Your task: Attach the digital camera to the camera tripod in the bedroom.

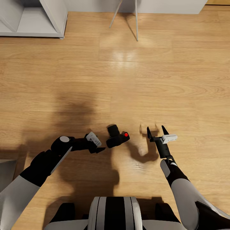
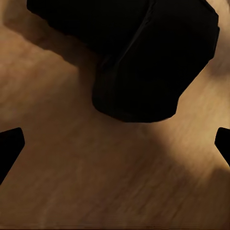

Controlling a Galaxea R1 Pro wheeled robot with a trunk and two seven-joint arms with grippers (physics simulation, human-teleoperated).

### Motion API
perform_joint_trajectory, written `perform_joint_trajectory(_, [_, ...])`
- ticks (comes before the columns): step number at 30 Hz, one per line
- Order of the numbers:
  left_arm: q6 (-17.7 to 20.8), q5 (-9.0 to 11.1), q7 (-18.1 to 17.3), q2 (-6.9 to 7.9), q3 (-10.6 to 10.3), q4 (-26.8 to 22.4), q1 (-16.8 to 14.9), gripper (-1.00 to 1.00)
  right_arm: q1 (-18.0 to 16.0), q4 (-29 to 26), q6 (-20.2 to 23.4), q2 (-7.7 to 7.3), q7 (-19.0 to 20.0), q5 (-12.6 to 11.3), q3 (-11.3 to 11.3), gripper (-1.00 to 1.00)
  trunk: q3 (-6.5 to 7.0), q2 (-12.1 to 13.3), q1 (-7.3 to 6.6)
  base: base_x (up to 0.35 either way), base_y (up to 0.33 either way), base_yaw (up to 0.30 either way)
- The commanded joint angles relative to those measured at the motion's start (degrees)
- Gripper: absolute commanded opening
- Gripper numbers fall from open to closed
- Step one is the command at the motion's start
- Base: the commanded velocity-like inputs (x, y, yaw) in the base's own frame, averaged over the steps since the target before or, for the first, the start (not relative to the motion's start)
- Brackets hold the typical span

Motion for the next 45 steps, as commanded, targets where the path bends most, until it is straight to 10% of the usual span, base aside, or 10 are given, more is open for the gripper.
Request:
perform_joint_trajectory(1, [0.42, 0.31, 0.04, 0.03, -0.07, 0.17, -0.04, 1.00, -0.04, 0.02, 0.00, 0.04, 0.59, -0.35, -0.27, 1.00, -0.03, -0.01, -0.01, 0.000, 0.000, 0.000])
perform_joint_trajectory(14, [-0.41, 0.24, -0.05, 0.10, -0.27, 1.10, -0.01, 1.00, -0.04, 0.10, 0.00, 0.04, 0.61, -0.36, -0.27, 1.00, -0.03, -0.01, -0.01, 0.000, 0.000, 0.000])
perform_joint_trajectory(45, [-19.19, 0.22, -0.10, -0.17, -3.43, 12.75, 0.05, 1.00, -0.04, 0.13, -0.01, 0.01, 0.51, -0.30, -0.27, 1.00, -0.03, -0.01, -0.01, 0.000, 0.000, 0.000])
